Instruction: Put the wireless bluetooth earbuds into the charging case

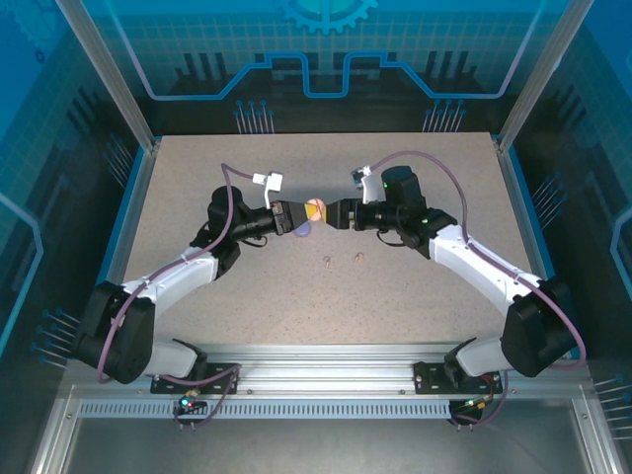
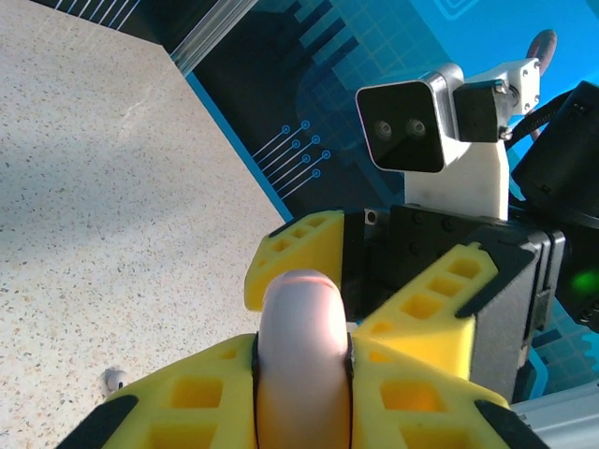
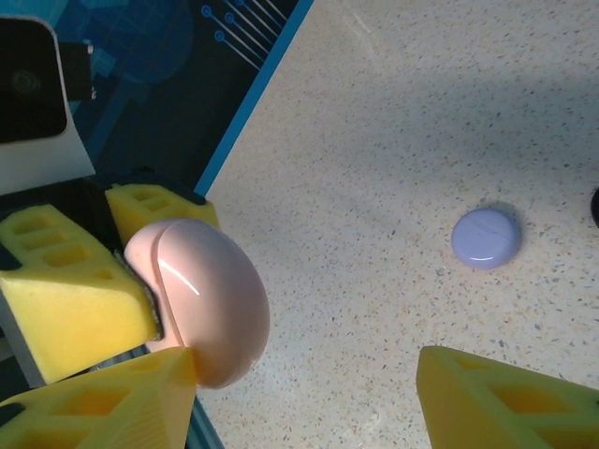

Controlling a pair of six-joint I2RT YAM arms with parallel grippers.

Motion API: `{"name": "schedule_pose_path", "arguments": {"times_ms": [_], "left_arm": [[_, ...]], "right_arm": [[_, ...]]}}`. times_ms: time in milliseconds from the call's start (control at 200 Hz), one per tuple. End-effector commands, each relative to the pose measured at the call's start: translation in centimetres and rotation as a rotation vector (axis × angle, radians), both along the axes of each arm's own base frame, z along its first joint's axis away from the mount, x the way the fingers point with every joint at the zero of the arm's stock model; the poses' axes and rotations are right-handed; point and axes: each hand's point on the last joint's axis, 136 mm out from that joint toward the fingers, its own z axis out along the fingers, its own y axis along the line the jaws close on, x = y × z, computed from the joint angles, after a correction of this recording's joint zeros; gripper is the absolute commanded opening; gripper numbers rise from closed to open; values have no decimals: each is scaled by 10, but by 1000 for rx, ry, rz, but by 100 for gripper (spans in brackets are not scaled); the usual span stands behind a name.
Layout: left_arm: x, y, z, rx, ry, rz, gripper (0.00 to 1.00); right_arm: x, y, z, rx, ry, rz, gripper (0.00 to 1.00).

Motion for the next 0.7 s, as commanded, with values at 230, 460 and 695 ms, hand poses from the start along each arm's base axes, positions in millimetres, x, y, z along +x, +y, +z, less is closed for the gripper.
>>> {"name": "schedule_pose_path", "arguments": {"times_ms": [230,460,695], "left_arm": [[-10,-9,21,-28,-50,-96,0],[-8,-8,17,-21,-47,-81,0],[-6,-8,15,-17,-46,-71,0]], "right_arm": [[18,-22,-19,-9,50,-105,61],[9,-24,-4,27,40,-96,58],[-17,-22,26,38,-16,-47,57]]}}
